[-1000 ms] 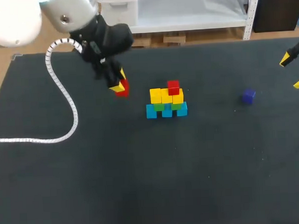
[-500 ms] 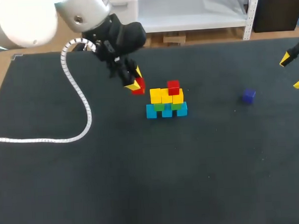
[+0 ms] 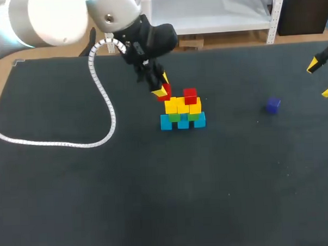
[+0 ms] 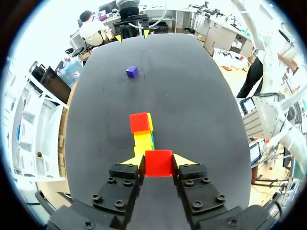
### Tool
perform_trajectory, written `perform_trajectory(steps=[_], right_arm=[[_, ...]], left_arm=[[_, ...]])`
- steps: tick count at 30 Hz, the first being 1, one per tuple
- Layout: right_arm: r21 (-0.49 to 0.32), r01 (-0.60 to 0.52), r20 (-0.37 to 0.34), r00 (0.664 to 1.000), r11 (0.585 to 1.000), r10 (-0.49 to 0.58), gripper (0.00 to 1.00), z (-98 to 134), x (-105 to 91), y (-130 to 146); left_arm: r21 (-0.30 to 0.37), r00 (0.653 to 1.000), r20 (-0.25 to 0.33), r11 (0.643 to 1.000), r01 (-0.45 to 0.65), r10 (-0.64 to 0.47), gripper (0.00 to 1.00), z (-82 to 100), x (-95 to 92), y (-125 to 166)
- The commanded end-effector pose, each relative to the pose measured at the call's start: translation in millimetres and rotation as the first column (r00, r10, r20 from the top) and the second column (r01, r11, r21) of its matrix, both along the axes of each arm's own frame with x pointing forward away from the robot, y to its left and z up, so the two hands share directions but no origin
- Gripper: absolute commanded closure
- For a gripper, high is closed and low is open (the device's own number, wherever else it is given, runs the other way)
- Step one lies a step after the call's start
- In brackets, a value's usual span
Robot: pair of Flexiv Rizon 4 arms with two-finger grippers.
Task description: Place the blue cubes, place green cubes on the blue cubes, place the yellow cubes on the green cubes, then place the red cubes on the yellow cubes, and place purple cube on the red cubes.
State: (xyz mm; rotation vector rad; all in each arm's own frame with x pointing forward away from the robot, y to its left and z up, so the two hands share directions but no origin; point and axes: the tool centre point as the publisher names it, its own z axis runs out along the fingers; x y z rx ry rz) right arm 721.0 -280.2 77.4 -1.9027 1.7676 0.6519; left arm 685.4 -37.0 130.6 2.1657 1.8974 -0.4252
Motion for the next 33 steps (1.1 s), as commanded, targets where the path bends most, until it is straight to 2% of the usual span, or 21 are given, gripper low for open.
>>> perform_trajectory(steps=[1,6,14,33], right_arm=[[0.002,-0.001,0.0,1.0,1.0,0.001,0.0,0,0.5,0],[0.002,-0.001,0.0,1.0,1.0,0.001,0.0,0,0.5,0],[0.002,-0.001,0.0,1.0,1.0,0.001,0.0,0,0.5,0],[0.002,-0.001,0.0,1.0,1.0,0.001,0.0,0,0.5,0]], left_arm=[[0.0,0.999,-0.039,1.0,0.008,-0.008,1.0,-7.9,9.9,-6],[-0.025,0.998,-0.054,0.999,-0.033,0.031,1.0,-12.0,10.6,-10],[-0.02,0.996,-0.053,0.997,-0.073,0.072,1.0,-16.6,15.5,-13],[-0.003,0.995,-0.076,0.998,-0.064,0.063,1.0,-23.9,20.3,-27]])
